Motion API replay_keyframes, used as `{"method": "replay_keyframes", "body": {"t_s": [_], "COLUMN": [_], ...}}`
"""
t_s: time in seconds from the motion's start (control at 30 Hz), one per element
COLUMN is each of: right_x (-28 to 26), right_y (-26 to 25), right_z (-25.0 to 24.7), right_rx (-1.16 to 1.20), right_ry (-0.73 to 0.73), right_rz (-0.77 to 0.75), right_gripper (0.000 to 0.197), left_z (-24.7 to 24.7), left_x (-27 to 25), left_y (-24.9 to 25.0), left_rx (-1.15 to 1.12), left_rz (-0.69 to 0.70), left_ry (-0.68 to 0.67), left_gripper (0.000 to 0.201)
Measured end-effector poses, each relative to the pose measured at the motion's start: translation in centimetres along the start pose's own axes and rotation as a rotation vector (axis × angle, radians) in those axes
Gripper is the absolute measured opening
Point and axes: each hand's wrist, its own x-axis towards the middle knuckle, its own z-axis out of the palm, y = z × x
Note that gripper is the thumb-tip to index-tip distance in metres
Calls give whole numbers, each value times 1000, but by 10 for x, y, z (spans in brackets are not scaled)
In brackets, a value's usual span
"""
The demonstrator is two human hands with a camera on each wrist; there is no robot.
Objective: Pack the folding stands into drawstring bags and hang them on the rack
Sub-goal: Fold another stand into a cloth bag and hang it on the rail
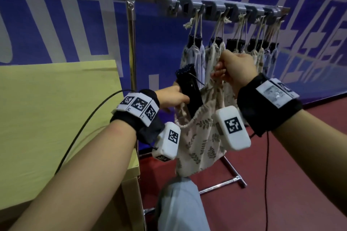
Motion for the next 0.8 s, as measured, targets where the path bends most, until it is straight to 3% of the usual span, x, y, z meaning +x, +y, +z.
{"method": "replay_keyframes", "body": {"t_s": [0.07, 0.13, 0.2, 0.3, 0.33, 0.47, 0.53, 0.6, 0.7, 0.8], "right_x": [2, 3, 2, 0, 0, -2, -5, -8, -10, -13], "right_y": [-5, -8, -10, -9, -8, -7, -8, -10, -11, -11], "right_z": [2, 3, 2, -1, -2, -9, -9, -7, 1, 7], "right_rx": [36, 50, 49, 43, 42, 40, 49, 43, 36, 36], "right_ry": [23, 52, 67, 90, 98, 94, 75, 52, 34, 20], "right_rz": [8, 5, 4, -14, -22, -15, -8, -26, -64, -95], "right_gripper": [38, 37, 36, 35, 36, 36, 35, 33, 33, 33], "left_z": [2, 5, 8, 14, 16, 23, 25, 26, 26, 19], "left_x": [-5, -11, -18, -19, -16, -8, -8, -7, -7, -7], "left_y": [0, -1, 0, -4, -5, -3, -2, -3, -4, -4], "left_rx": [-35, 33, 150, 414, 445, 167, 118, 164, 227, 366], "left_rz": [-27, -99, -209, -253, -238, -189, -158, -129, -149, -203], "left_ry": [-21, -92, -200, -282, -260, -255, -242, -220, -180, -6], "left_gripper": [16, 31, 44, 36, 34, 29, 18, 10, 18, 28]}}
